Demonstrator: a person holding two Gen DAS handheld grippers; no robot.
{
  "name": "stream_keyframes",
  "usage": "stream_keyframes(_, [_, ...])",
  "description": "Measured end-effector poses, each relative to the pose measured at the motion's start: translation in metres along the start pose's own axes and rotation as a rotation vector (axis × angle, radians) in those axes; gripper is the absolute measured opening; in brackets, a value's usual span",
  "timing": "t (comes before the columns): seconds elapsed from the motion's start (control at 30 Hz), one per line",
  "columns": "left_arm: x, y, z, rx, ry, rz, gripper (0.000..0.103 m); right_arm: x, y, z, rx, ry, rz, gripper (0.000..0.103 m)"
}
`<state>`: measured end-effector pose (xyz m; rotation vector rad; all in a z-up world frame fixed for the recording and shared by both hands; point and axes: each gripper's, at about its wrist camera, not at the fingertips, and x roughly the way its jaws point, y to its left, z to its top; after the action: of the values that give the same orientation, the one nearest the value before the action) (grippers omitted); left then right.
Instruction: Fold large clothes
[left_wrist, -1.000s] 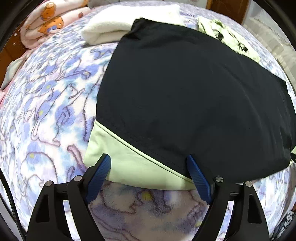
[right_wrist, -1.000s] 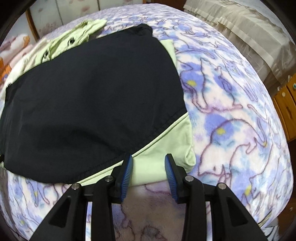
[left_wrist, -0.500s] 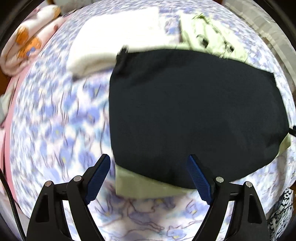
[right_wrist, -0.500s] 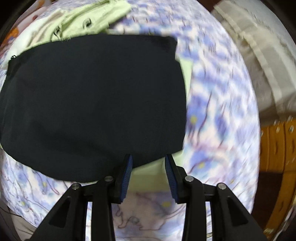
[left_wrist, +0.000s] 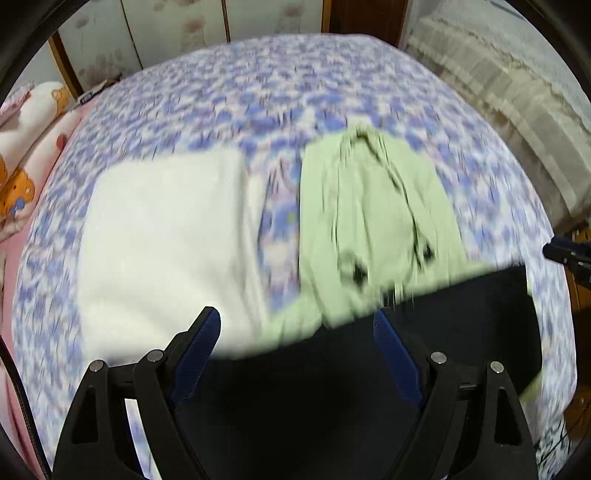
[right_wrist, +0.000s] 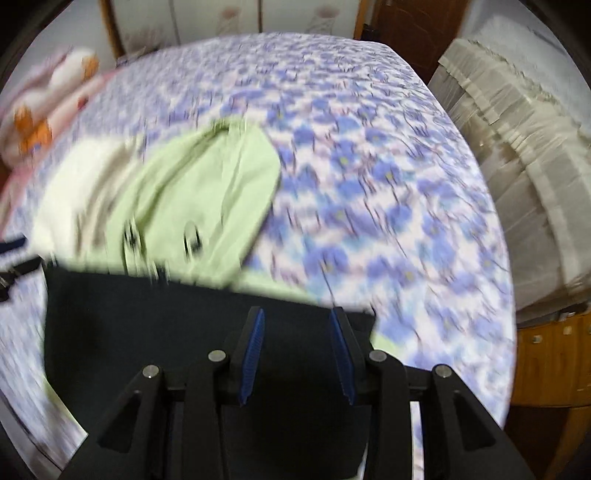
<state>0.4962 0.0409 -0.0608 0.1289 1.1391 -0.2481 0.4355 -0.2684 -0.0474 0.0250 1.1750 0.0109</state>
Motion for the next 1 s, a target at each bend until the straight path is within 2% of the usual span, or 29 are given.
stream_keyframes(0.13, [0.037, 0.005, 0.028, -0.039, -0.027, -0.021, 0.084, 0.038, -0.009, 0.032, 0.113, -0.024, 0.125, 0.037])
stream_keyframes(0.23, [0.068, 0.011, 0.043, -0.094, -0.035, -0.070, 0.084, 0.064, -0.011, 0.050, 0.168, -0.038, 0.176, 0.037])
stream_keyframes(0.3, [0.088, 0.013, 0.050, -0.139, -0.026, -0.102, 0.084, 0.086, -0.012, 0.062, 0.200, -0.050, 0.173, 0.037])
stream_keyframes(0.4, [0.122, 0.014, 0.062, -0.194, -0.001, -0.148, 0.084, 0.118, -0.015, 0.075, 0.258, -0.045, 0.233, 0.037])
stream_keyframes(0.6, [0.167, 0.001, 0.077, -0.155, 0.008, -0.152, 0.084, 0.159, -0.020, 0.093, 0.340, -0.046, 0.279, 0.037])
stream_keyframes(0.7, [0.184, -0.001, 0.082, -0.157, 0.016, -0.185, 0.081, 0.176, -0.018, 0.100, 0.345, -0.047, 0.293, 0.037])
stream_keyframes(0.73, [0.189, -0.002, 0.083, -0.158, 0.014, -0.193, 0.078, 0.180, -0.017, 0.103, 0.343, -0.049, 0.298, 0.037])
stream_keyframes(0.8, [0.197, -0.005, 0.084, -0.152, 0.014, -0.226, 0.055, 0.185, -0.014, 0.106, 0.336, -0.056, 0.297, 0.037])
stream_keyframes(0.83, [0.199, -0.006, 0.084, -0.150, 0.013, -0.234, 0.048, 0.186, -0.011, 0.107, 0.329, -0.070, 0.292, 0.037])
stream_keyframes(0.9, [0.197, -0.011, 0.083, -0.134, -0.015, -0.235, 0.018, 0.188, -0.005, 0.108, 0.314, -0.079, 0.280, 0.036])
stream_keyframes(0.93, [0.195, -0.013, 0.083, -0.129, -0.026, -0.232, 0.011, 0.188, -0.002, 0.108, 0.304, -0.079, 0.277, 0.032])
stream_keyframes(0.97, [0.191, -0.015, 0.083, -0.119, -0.041, -0.224, 0.009, 0.187, 0.002, 0.107, 0.283, -0.084, 0.266, 0.010])
stream_keyframes(1.0, [0.185, -0.018, 0.083, -0.106, -0.057, -0.200, 0.007, 0.184, 0.008, 0.107, 0.255, -0.091, 0.246, 0.003])
